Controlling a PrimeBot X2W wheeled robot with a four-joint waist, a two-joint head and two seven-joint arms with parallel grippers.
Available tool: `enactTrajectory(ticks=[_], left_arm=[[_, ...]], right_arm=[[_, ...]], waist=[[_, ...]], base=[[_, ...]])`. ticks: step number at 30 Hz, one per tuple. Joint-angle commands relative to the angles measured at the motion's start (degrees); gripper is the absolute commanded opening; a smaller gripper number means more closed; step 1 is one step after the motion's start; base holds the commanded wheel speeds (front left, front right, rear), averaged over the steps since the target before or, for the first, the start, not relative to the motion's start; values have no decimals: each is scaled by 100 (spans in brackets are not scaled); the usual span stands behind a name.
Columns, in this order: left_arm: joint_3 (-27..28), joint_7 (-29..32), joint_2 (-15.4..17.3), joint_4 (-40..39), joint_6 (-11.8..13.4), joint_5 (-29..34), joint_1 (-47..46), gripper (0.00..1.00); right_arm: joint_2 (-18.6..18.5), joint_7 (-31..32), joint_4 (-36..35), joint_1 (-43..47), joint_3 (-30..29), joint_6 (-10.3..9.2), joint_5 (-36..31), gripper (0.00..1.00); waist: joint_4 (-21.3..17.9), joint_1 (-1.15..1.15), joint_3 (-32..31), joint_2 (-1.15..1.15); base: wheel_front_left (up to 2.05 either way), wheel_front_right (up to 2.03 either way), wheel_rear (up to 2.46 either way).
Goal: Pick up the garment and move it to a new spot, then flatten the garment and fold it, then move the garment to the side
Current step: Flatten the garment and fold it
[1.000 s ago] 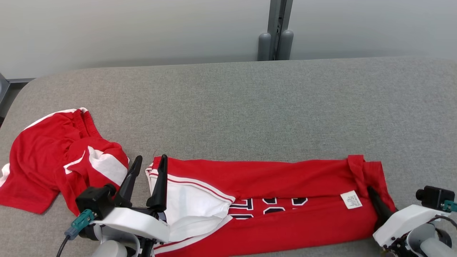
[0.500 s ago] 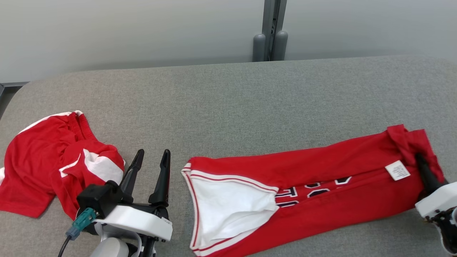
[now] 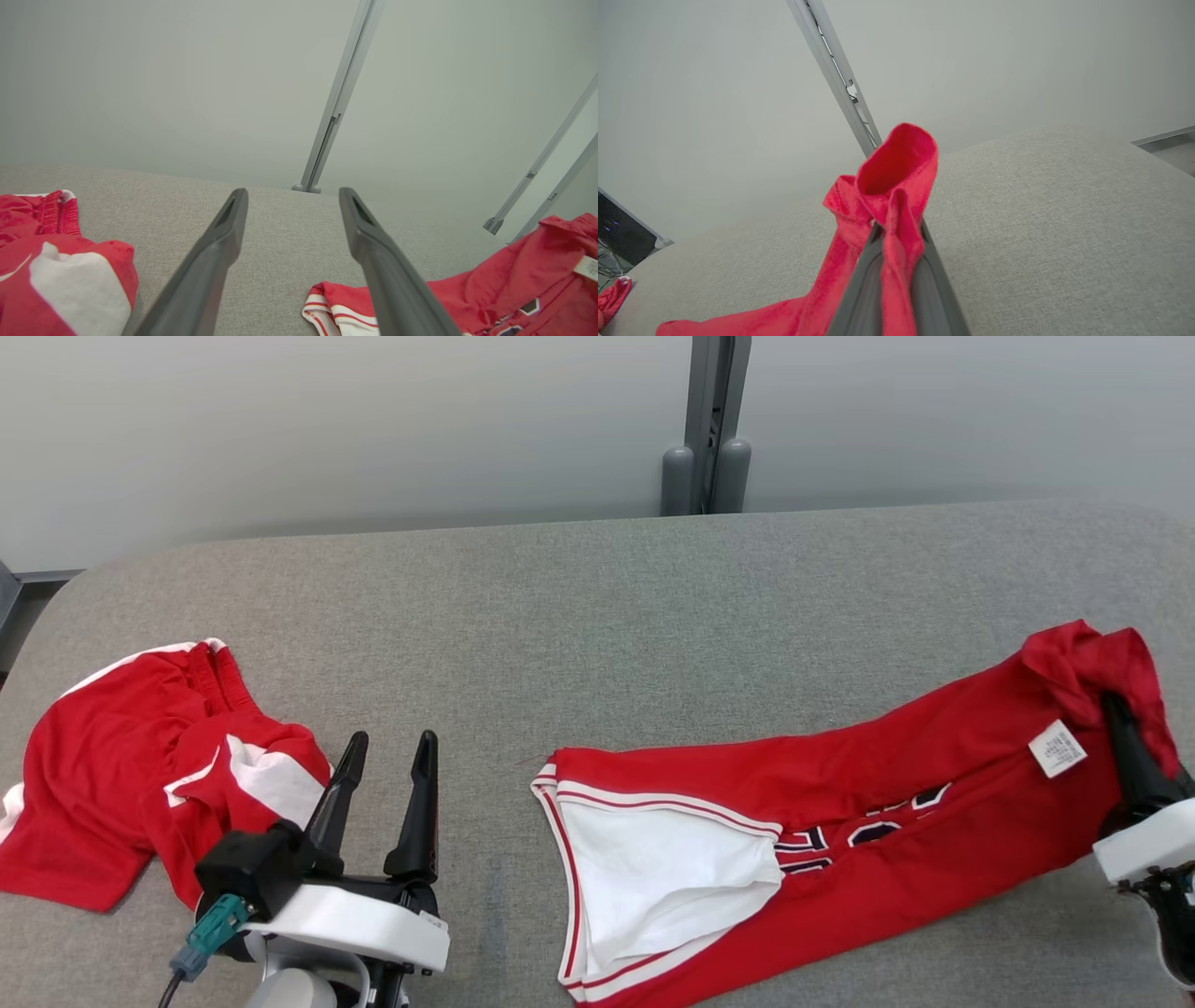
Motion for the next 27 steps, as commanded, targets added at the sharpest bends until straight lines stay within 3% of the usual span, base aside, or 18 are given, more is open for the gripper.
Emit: enactTrajectory(ticks=[1,13,27], left_arm=[[54,-7,4,19,-26,61,95,100],[224,-7,-220,178,-220,250,161,100],[315,-5,-474,323,-449,422,79,100]], right_arm=[[46,-25,-168,69,26,3,-44,0],[608,240,-1574,251,820,3,46,0],[1269,482,-1215,44,1607,3,327,0]], waist=[[-6,0,-18,0],[346,0,-77,0],[1119,0,-2,0]], base=[[0,0,0],[0,0,0],[0,0,0]])
